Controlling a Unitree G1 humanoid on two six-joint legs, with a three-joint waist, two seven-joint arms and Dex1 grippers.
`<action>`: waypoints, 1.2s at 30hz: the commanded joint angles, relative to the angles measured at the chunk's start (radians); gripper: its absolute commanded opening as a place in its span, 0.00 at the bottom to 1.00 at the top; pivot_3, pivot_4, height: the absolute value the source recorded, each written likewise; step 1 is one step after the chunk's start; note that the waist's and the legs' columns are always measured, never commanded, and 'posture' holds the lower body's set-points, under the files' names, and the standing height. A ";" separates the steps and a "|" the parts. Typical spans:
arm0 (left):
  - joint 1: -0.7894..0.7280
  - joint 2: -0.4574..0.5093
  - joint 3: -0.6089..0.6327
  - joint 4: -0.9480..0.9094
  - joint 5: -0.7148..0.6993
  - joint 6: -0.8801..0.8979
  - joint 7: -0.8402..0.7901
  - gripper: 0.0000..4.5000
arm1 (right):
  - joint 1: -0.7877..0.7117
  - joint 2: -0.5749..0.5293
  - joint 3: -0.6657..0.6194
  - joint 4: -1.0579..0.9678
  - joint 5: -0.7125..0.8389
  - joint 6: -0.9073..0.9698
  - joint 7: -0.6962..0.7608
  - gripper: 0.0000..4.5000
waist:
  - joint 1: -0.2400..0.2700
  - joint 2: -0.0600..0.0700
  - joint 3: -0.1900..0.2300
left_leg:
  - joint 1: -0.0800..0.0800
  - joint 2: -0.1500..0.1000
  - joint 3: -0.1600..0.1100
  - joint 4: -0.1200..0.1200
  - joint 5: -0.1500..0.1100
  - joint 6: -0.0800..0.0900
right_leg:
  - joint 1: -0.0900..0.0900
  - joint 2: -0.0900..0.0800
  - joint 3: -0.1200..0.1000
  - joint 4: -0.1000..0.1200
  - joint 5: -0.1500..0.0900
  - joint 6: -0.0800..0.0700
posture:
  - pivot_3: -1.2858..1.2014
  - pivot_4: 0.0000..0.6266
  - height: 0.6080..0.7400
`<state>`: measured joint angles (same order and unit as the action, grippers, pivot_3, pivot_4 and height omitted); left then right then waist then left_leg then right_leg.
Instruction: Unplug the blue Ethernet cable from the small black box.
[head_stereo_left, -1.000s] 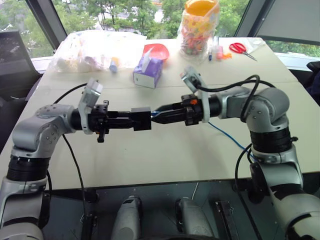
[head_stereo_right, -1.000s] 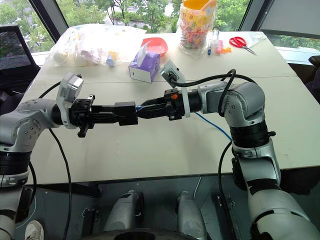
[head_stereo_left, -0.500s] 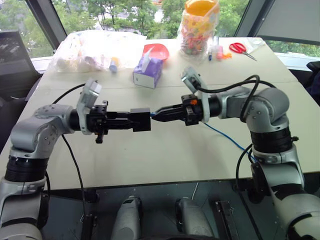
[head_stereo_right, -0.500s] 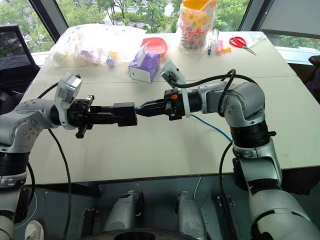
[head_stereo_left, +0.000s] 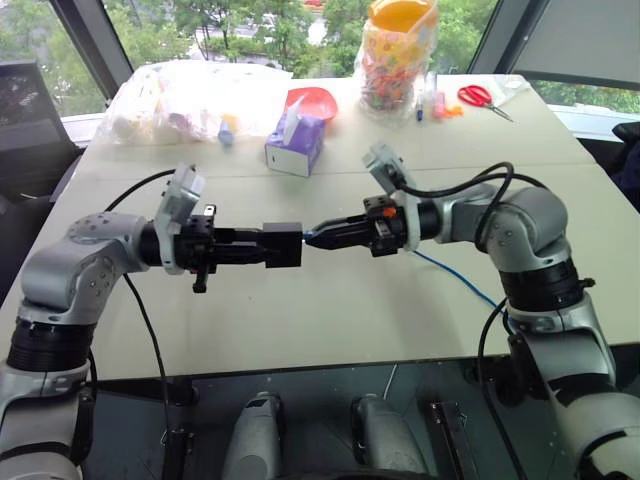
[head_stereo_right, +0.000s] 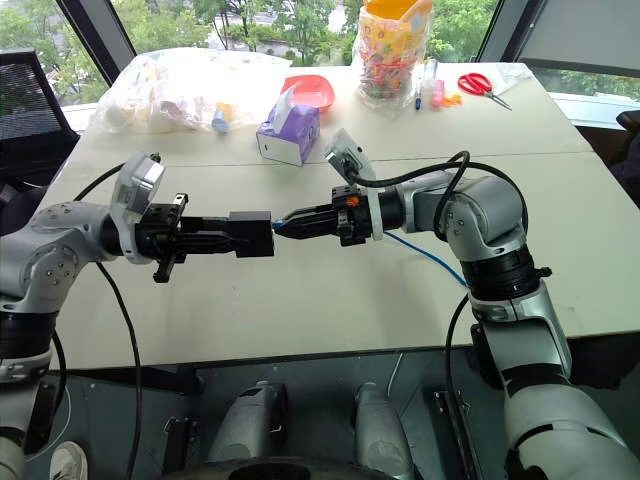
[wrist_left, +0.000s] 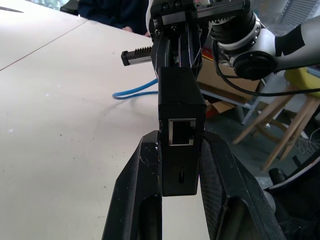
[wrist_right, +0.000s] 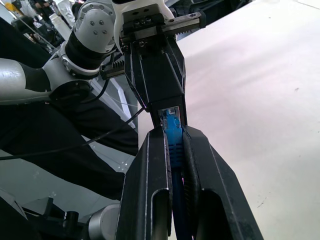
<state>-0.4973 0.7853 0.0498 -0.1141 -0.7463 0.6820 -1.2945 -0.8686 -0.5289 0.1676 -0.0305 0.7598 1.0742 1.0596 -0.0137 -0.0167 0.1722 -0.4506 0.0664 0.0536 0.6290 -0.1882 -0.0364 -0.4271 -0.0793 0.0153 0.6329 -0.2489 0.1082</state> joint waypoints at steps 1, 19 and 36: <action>0.049 0.083 0.068 0.023 0.022 -0.013 -0.026 0.10 | 0.027 -0.137 -0.134 0.131 -0.088 -0.058 -0.053 0.00 | 0.000 0.000 0.000 | 0.000 0.000 0.000 0.000 0.000 0.000 | 0.000 0.000 0.000 0.000 0.000 0.000 | 0.52 0.24 0.96; 0.052 0.120 0.008 -0.028 -0.008 -0.025 -0.100 0.10 | 0.094 -0.292 0.086 -0.043 -0.105 -0.094 0.113 0.00 | 0.001 0.000 0.000 | -0.001 -0.001 0.001 0.000 0.000 0.000 | -0.001 -0.002 0.000 -0.003 0.000 -0.001 | 0.52 0.24 0.96; -0.004 -0.132 -0.030 0.145 0.280 -0.364 0.165 0.10 | -0.058 0.008 0.013 0.489 -0.526 -0.490 -0.374 0.00 | 0.003 0.000 0.001 | -0.003 -0.001 0.001 0.003 0.000 0.000 | -0.001 0.000 0.000 -0.002 0.000 0.000 | 0.52 0.24 0.96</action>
<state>-0.4866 0.6807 0.0308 0.0054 -0.5318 0.4158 -1.1792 -0.8770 -0.5306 0.2192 0.3924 0.2912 0.6354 0.7674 -0.0110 -0.0168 0.1729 -0.4545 0.0656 0.0546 0.6316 -0.1880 -0.0361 -0.4286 -0.0797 0.0156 0.6314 -0.2485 0.1087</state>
